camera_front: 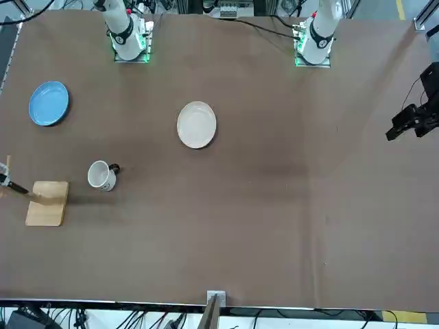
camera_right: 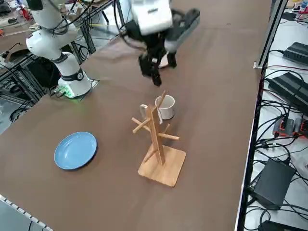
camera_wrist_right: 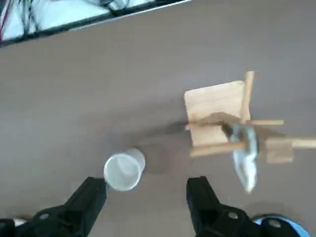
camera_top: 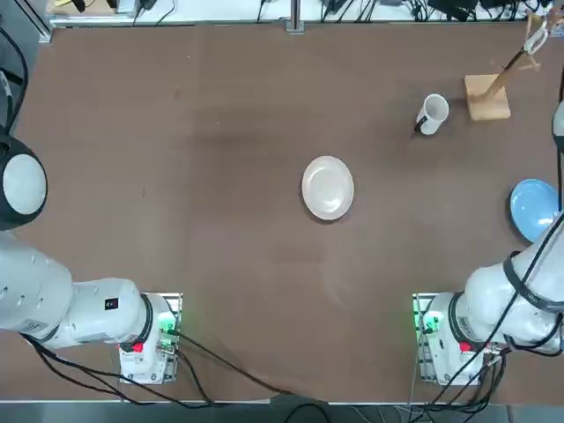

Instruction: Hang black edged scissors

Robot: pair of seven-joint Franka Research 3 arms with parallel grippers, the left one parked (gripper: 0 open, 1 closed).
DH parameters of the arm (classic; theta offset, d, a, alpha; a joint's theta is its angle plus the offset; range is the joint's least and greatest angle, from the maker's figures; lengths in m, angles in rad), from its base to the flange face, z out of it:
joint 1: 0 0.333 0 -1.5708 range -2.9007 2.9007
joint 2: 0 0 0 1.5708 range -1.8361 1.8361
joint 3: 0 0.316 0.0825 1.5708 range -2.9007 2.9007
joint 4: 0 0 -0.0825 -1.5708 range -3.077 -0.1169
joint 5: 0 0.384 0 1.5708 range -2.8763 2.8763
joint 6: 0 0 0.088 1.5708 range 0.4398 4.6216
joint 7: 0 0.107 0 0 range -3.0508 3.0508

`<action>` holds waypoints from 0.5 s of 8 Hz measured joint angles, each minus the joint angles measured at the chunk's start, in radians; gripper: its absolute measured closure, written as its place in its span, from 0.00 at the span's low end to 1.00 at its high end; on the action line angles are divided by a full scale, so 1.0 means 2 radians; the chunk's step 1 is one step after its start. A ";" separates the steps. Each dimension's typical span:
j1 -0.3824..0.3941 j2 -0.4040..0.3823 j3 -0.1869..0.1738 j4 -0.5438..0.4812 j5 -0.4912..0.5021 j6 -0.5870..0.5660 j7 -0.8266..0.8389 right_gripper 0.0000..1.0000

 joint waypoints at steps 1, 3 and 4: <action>0.019 -0.018 0.000 0.001 -0.012 -0.021 0.001 0.00; 0.048 -0.040 0.001 0.000 -0.024 -0.041 0.011 0.00; 0.058 -0.046 0.001 0.000 -0.025 -0.048 0.019 0.00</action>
